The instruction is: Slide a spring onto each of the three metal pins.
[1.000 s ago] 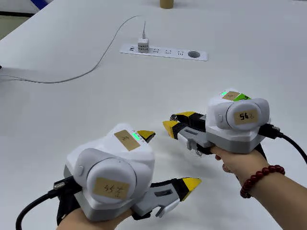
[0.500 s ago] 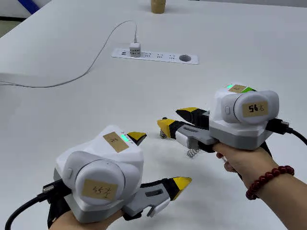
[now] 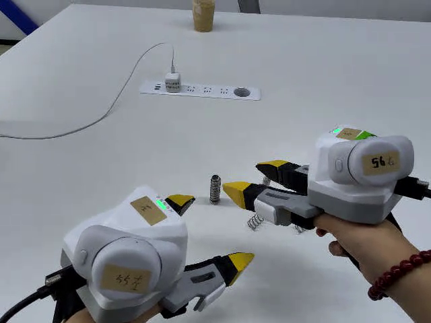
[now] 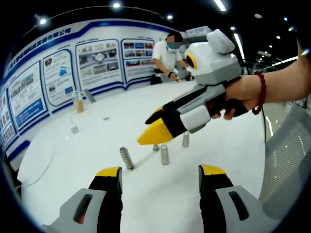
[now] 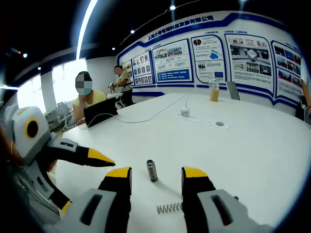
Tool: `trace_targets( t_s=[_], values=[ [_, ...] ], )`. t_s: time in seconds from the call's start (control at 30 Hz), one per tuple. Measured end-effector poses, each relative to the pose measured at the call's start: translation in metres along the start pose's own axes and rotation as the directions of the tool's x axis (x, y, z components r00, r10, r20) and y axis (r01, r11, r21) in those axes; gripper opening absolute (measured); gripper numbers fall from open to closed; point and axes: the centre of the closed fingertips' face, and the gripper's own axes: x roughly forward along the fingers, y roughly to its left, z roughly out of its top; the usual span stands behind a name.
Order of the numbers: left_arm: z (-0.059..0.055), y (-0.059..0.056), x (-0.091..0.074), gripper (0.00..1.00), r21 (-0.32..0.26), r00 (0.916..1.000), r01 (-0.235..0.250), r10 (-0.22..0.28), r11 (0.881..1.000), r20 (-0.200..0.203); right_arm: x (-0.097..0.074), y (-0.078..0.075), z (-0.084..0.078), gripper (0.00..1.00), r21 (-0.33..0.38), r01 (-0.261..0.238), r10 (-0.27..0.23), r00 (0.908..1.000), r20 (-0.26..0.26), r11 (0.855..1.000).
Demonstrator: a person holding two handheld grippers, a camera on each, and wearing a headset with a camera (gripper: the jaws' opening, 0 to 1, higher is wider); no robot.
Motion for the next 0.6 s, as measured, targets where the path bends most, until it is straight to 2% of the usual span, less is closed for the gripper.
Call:
trace_targets(
  t_s=[0.27, 0.6],
  values=[
    [-0.002, 0.0, 0.006, 0.61, 0.029, 0.9998, 0.007, -0.006, 1.0, -0.021, -0.018, -0.015, -0.009, 0.43, 0.04, 0.054, -0.054, 0.9985, 0.004, 0.998],
    [-0.006, 0.006, 0.018, 0.54, 0.012, 0.9985, 0.002, -0.002, 1.0, -0.054, -0.041, -0.024, -0.015, 0.47, 0.044, 0.087, -0.088, 0.996, 0.018, 0.995]
  ],
)
